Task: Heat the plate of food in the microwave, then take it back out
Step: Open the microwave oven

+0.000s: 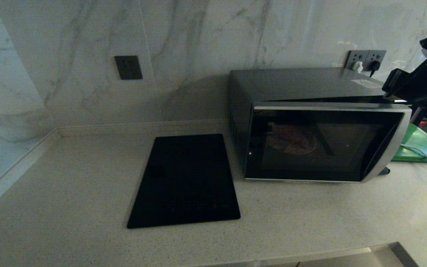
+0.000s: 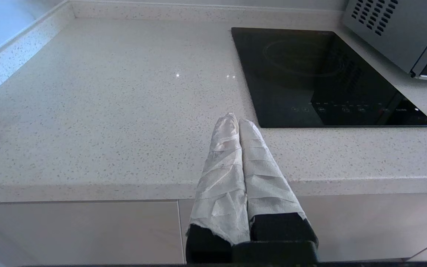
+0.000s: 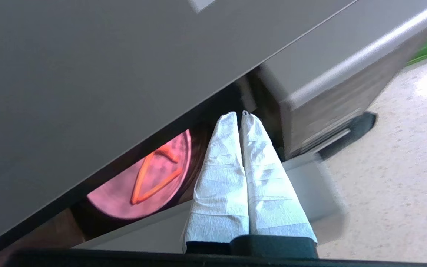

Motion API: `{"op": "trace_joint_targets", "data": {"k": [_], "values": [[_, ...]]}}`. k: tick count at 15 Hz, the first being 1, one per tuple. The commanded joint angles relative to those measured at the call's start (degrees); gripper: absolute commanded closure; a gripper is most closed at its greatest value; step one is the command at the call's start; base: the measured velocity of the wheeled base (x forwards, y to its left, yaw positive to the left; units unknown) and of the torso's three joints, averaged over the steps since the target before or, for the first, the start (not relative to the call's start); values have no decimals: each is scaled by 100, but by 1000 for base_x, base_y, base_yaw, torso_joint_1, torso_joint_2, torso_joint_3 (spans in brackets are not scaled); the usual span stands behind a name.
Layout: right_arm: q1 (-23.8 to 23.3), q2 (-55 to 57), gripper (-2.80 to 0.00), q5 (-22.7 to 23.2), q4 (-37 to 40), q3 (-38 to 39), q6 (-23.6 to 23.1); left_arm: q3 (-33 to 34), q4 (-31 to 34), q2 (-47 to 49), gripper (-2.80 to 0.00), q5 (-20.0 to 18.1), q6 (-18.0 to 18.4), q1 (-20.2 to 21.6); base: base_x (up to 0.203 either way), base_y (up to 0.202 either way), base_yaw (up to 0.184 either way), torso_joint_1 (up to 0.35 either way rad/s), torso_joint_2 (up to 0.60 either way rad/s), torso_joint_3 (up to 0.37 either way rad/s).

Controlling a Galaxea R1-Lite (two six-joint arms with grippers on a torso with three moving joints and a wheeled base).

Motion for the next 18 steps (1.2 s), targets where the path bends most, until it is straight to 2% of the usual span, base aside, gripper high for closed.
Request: {"op": "trace_joint_targets", "data": {"k": [1,5,12,18], "values": [[23,34,0,-1,31,17,36,0,-2,9,0,5,-4,2,0,0,0,0,0,0],[58,-44,0,-10,263,17,44,0,-2,9,0,5,-4,2,0,0,0,0,0,0],[95,-604,0,39,1216,165,192,0,-2,9,0,5,-4,2,0,0,0,0,0,0],[349,-1463,0,43,1404,1090,226,0,-2,9,0,5,-4,2,0,0,0,0,0,0]]}}
